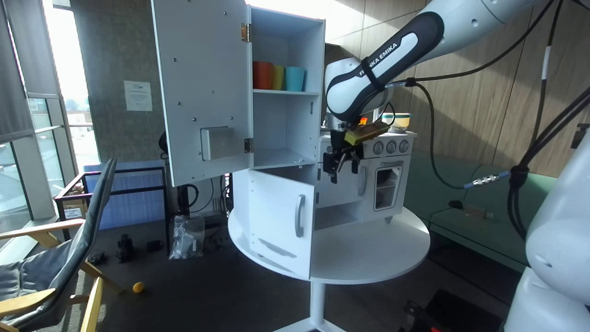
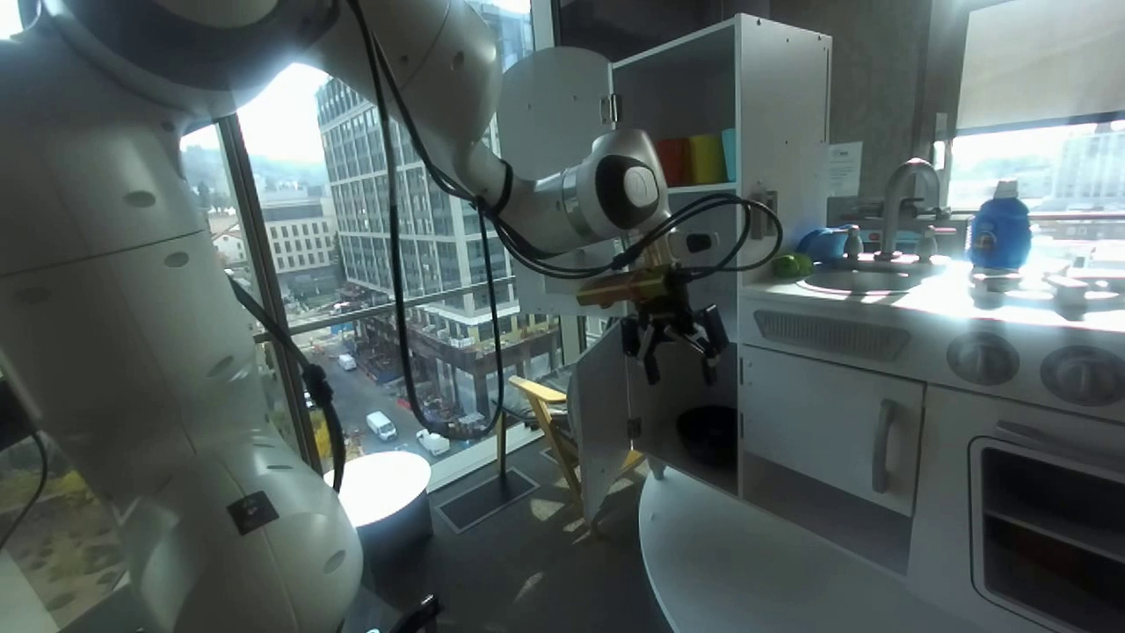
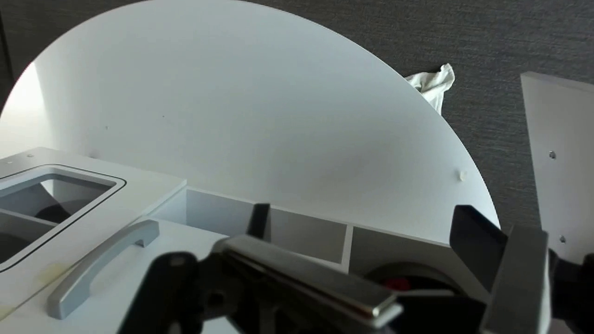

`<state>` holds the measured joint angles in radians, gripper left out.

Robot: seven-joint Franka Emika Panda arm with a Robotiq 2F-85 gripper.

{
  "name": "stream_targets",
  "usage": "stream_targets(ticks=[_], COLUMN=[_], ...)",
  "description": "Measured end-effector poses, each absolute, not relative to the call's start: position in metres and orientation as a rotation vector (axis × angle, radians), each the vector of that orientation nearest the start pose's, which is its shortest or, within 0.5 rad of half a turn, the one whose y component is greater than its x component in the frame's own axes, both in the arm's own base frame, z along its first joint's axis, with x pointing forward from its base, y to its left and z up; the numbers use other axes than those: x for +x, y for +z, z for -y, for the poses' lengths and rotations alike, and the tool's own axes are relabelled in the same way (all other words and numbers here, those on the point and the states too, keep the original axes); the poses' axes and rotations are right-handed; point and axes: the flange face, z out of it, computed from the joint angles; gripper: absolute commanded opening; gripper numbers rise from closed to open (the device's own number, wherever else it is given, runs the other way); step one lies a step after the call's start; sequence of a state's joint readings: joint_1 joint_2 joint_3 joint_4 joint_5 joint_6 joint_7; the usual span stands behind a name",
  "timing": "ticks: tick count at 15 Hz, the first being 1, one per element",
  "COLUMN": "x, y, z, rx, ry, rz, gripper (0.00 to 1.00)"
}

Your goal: Open the top, bottom and middle cabinet doors

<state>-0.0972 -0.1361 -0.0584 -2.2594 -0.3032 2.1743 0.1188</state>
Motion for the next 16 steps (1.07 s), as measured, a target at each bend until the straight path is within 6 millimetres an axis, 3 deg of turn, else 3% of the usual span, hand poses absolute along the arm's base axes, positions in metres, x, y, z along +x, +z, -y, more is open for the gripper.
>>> stream_targets(ticks=[6, 9, 12, 16], x=[0.500, 0.506, 0.514, 0.519], y=[0.408, 0.404, 0.396, 0.390], z=[0.040, 0.034, 0.058, 0.116], rx=[-3.353, -3.345, -3.337, -3.277], ry=[-0.144, -0.230, -0.234, -0.221], rz=[-0.076, -0.063, -0.137, -0.355], gripper=[1.00, 1.00, 1.00, 1.00])
